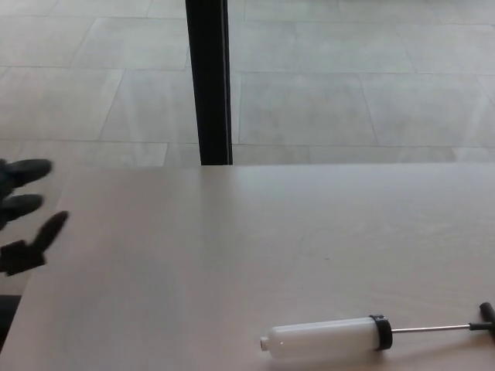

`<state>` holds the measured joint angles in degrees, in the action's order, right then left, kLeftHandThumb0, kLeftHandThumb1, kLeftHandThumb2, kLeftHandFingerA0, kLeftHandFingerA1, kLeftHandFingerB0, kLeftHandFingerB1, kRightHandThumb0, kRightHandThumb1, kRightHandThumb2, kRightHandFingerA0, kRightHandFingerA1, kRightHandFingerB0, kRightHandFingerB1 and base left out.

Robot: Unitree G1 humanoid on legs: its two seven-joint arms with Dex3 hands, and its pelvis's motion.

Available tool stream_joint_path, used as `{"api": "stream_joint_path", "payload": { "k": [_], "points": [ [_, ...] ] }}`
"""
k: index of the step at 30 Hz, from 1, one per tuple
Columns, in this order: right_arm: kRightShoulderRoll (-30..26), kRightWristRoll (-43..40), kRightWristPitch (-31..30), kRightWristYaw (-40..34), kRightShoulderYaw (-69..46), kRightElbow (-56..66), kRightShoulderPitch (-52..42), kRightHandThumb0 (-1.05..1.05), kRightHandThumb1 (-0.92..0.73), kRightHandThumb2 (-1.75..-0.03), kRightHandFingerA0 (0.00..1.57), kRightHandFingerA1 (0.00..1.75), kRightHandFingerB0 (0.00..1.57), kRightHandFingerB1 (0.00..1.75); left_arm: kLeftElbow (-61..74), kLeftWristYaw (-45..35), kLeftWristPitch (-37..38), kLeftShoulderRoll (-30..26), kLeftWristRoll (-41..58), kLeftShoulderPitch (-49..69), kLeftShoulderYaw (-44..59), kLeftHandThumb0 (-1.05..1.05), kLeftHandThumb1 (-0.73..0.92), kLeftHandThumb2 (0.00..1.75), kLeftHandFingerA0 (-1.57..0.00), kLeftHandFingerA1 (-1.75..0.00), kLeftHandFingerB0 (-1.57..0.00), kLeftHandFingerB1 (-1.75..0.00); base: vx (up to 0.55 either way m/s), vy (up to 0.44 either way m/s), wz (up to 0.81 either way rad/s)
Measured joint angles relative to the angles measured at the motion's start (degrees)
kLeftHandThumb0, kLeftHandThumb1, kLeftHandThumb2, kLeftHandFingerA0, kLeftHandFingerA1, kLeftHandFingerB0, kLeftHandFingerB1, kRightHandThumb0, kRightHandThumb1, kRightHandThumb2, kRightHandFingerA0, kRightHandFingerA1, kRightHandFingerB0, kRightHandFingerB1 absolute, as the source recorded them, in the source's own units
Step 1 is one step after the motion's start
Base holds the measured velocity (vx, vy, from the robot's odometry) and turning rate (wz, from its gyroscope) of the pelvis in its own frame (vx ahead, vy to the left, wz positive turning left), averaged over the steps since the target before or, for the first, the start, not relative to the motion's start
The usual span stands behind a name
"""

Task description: The robot uses its left hand to lift the air pump kept on the middle of the desk and use the right hand to compress the handle

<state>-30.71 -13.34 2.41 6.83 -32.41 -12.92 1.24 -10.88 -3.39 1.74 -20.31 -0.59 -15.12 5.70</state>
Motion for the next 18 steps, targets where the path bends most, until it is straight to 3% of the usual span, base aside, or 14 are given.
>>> {"api": "stream_joint_path", "payload": {
  "k": [4, 5, 6, 7, 11, 12, 13, 14, 16, 17, 18],
  "points": [
    [1.39, 0.37, -0.17, 0.29, 3.99, 3.02, 0.06, -0.77, -0.92, -0.73, 0.25, 0.43, 0.19, 0.33, 3.56, 0.01, -1.78, 4.22, -3.69, -2.98, -8.56, -0.69, 0.6, 0.6, -0.42, -0.55, -0.42, -0.45, 0.0, 0.0, 0.0],
    [1.77, 0.51, -0.26, 0.33, 5.14, 3.8, 0.09, -0.77, -0.92, -0.72, 0.26, 0.43, 0.2, 0.33, 4.19, 0.0, -2.4, 5.2, -4.66, -3.62, -10.77, -0.71, 0.49, 0.92, -0.42, -0.64, -0.34, -0.55, 0.0, 0.0, 0.0],
    [2.04, 0.62, -0.31, 0.34, 5.93, 4.34, 0.13, -0.77, -0.91, -0.72, 0.26, 0.44, 0.2, 0.33, 4.59, -0.01, -2.83, 5.89, -5.33, -4.05, -12.39, -0.71, 0.48, 0.92, -0.42, -0.66, -0.35, -0.56, 0.0, 0.0, 0.0],
    [2.38, 0.78, -0.37, 0.35, 6.92, 4.97, 0.19, -0.76, -0.92, -0.73, 0.26, 0.44, 0.21, 0.34, 5.02, -0.01, -3.43, 6.73, -6.19, -4.61, -14.3, -0.7, 0.6, 0.6, -0.41, -0.62, -0.42, -0.49, 0.0, 0.0, 0.0],
    [3.52, 1.38, -0.8, 0.36, 9.97, 7.14, 0.6, -0.77, -0.91, -0.71, 0.29, 0.47, 0.22, 0.34, 6.29, -0.02, -5.58, 8.74, -9.3, -6.51, -20.33, -0.7, 0.6, 0.6, -0.38, -0.6, -0.38, -0.48, 0.0, 0.0, 0.0],
    [3.66, 1.51, -0.9, 0.36, 10.48, 7.51, 0.73, -0.76, -0.92, -0.71, 0.29, 0.48, 0.23, 0.35, 6.51, -0.05, -6.04, 9.03, -9.95, -6.88, -21.42, -0.74, 0.52, 0.95, -0.38, -0.65, -0.29, -0.55, 0.0, 0.0, 0.0],
    [3.8, 1.65, -1.03, 0.37, 11.23, 8.14, 0.87, -0.73, -0.92, -0.7, 0.3, 0.5, 0.25, 0.37, 6.81, -0.12, -6.81, 9.21, -10.91, -7.42, -23.02, -0.77, 0.54, 0.97, -0.36, -0.64, -0.28, -0.53, 0.0, 0.0, 0.0],
    [3.9, 1.72, -1.15, 0.37, 11.71, 8.58, 0.96, -0.72, -0.92, -0.71, 0.31, 0.51, 0.26, 0.38, 7.04, -0.22, -7.41, 9.26, -11.66, -7.84, -24.12, -0.78, 0.67, 0.63, -0.36, -0.61, -0.34, -0.45, 0.0, 0.0, 0.0],
    [4.17, 1.86, -1.37, 0.36, 12.55, 9.44, 1.19, -0.73, -0.92, -0.7, 0.35, 0.51, 0.29, 0.38, 7.51, -0.55, -8.97, 9.25, -13.44, -8.99, -26.63, -0.77, 0.7, 0.61, -0.35, -0.6, -0.38, -0.45, 0.0, 0.0, 0.0],
    [4.25, 1.93, -1.46, 0.35, 12.95, 9.75, 1.27, -0.71, -0.77, -1.15, 0.34, 0.61, 0.17, 0.48, 7.66, -0.67, -9.64, 9.22, -14.33, -9.5, -27.69, -0.82, 0.57, 0.99, -0.34, -0.65, -0.31, -0.54, 0.0, 0.0, 0.0],
    [4.3, 1.97, -1.51, 0.36, 13.17, 9.96, 1.32, -0.69, -0.77, -1.15, 0.35, 0.62, 0.18, 0.49, 7.74, -0.77, -10.0, 9.17, -14.88, -9.79, -28.29, -0.83, 0.57, 0.99, -0.3, -0.63, -0.3, -0.53, 0.0, 0.0, 0.0]
  ]
}}
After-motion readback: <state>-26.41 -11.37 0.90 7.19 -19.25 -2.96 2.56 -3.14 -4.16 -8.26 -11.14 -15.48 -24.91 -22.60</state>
